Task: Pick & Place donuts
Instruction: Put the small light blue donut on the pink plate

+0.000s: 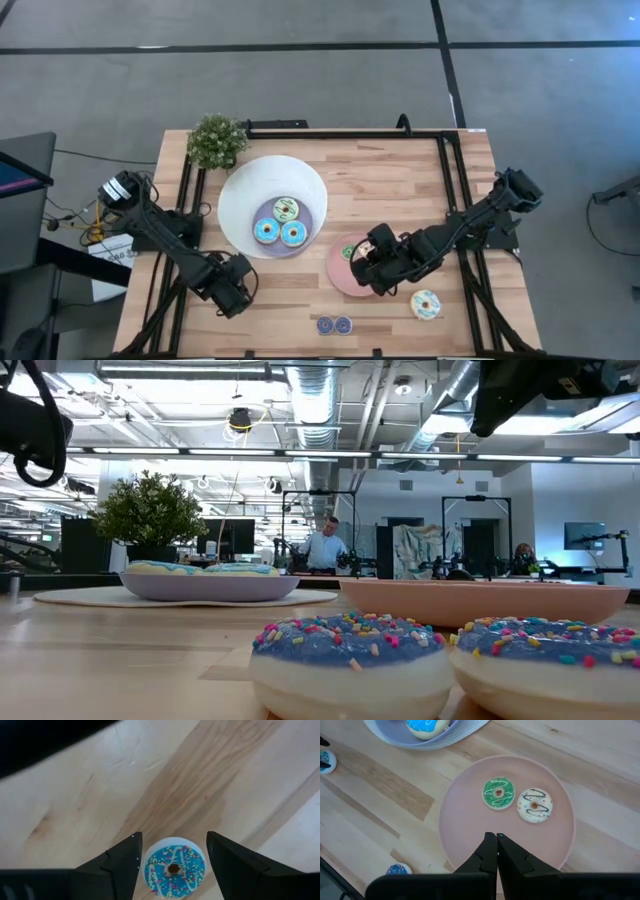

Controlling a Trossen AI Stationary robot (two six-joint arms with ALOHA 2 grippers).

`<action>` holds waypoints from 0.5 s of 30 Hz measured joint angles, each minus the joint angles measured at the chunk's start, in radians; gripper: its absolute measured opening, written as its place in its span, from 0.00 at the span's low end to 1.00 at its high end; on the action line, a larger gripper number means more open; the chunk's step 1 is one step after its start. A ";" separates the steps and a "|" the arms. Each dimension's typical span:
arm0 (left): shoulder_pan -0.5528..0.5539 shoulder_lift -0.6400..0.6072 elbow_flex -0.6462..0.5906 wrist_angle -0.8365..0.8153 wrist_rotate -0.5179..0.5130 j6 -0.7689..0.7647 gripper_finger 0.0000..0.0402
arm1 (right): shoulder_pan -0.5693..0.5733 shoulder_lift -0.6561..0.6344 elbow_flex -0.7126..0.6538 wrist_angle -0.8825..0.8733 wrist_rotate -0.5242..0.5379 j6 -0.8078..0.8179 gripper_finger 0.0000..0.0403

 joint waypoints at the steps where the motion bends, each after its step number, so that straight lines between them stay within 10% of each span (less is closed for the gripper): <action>1: 0.000 0.005 0.000 0.000 0.006 0.002 0.54 | -0.001 0.000 0.000 0.000 0.000 0.000 0.00; 15: 0.000 0.012 0.000 0.021 0.051 0.019 0.80 | -0.001 0.000 0.000 0.002 0.001 0.000 0.00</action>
